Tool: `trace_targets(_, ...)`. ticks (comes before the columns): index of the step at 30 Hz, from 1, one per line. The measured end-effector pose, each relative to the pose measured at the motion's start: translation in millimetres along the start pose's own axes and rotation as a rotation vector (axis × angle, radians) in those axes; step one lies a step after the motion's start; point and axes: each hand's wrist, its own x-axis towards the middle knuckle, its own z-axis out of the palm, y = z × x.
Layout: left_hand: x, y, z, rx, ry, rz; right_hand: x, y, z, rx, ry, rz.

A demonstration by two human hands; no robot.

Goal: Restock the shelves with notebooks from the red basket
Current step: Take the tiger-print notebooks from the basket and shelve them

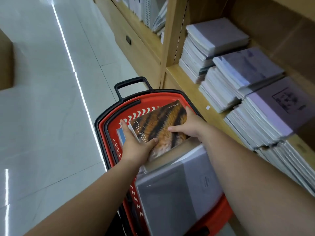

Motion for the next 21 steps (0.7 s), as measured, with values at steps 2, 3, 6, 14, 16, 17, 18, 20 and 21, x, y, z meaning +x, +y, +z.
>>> trace_targets(2, -1.5, -4.5, -1.0, -0.042, 0.004, 0.008, 5.9, -1.3, -7.9, 0.011, -0.044, -0.012)
trace_targets(3, -0.7, -8.3, -1.3, -0.052, 0.007, 0.0, 7.2, -1.1, -11.2, 0.025, -0.065, -0.015)
trace_targets(6, -0.8, -13.5, -2.8, -0.128, -0.01, -0.067, 6.8, 5.1, -13.3, 0.101, -0.121, -0.025)
trace_targets(14, 3.3, -14.9, 0.9, -0.475, -0.095, -0.134, 16.2, 15.0, -10.8, 0.227, -0.183, -0.056)
trace_targets(16, 5.3, -14.0, 0.2, -0.507, -0.107, -0.146, 19.1, 17.5, -10.3, 0.248, -0.199, -0.062)
trace_targets(17, 6.6, -13.7, -0.3, -0.525, -0.111, -0.159, 20.2, 19.0, -9.7, 0.248, -0.199, -0.063)
trace_targets(18, 7.8, -13.1, -0.2, -0.542, -0.114, -0.174, 21.0, 19.9, -9.0, 0.244, -0.191, -0.068)
trace_targets(20, 10.1, -11.1, -0.1, -0.559, -0.114, -0.192, 20.9, 20.2, -7.3, 0.238, -0.164, -0.087)
trace_targets(21, 10.9, -9.5, -0.6, -0.565, -0.119, -0.195, 21.6, 20.7, -6.2, 0.232, -0.146, -0.101)
